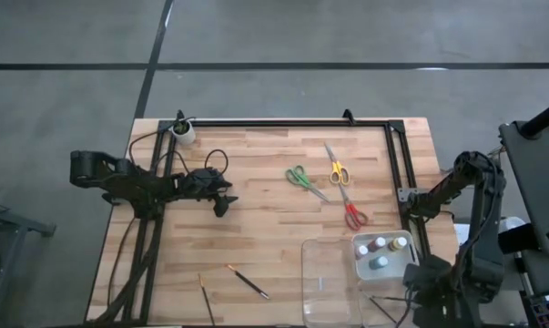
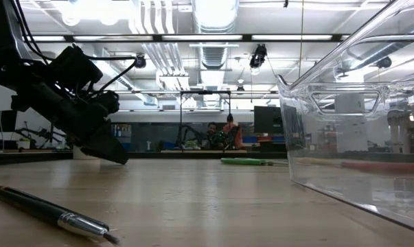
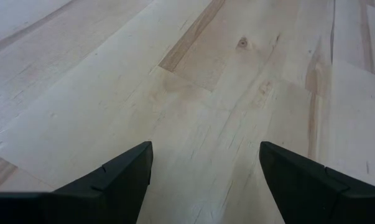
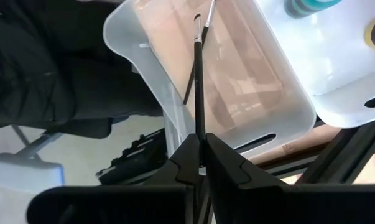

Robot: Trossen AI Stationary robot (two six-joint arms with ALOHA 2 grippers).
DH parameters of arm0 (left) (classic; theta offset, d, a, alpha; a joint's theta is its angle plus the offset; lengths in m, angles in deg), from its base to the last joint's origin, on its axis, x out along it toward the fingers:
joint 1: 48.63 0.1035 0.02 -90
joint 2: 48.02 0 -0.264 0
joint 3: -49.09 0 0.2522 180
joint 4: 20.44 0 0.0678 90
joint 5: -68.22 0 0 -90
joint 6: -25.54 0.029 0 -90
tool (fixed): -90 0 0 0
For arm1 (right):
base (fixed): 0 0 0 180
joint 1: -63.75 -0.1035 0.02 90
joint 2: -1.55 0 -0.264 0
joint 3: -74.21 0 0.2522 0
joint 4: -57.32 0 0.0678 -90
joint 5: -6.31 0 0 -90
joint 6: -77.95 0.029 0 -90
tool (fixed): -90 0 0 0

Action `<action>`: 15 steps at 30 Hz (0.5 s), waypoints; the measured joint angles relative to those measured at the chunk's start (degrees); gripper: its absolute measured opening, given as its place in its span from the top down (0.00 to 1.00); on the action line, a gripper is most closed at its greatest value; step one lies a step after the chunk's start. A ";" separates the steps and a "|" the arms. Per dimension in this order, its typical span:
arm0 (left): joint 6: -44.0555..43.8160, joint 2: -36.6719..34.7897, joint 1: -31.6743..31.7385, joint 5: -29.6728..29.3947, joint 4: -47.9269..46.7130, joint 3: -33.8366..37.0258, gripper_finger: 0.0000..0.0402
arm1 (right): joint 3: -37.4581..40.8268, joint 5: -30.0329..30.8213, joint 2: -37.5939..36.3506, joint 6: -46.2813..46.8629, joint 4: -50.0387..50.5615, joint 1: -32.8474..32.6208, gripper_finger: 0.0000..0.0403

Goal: Pick & Place Paint Supplies
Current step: Put the top silver paintbrush into the right transparent bin

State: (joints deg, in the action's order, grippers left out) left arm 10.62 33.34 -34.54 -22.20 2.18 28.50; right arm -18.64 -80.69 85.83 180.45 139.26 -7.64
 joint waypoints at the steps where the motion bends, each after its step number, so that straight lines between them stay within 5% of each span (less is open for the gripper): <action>1: 0.00 0.00 0.00 0.00 0.00 0.00 0.24 | 0.00 0.00 0.54 -0.01 -0.02 0.00 0.97; 15: 0.00 0.00 -0.01 0.01 0.02 0.00 0.24 | 0.00 3.60 6.35 2.54 -3.46 -2.09 0.97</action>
State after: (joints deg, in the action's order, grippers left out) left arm 10.62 33.34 -34.55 -22.19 2.19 28.50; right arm -18.64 -77.09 92.18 182.99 135.80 -9.73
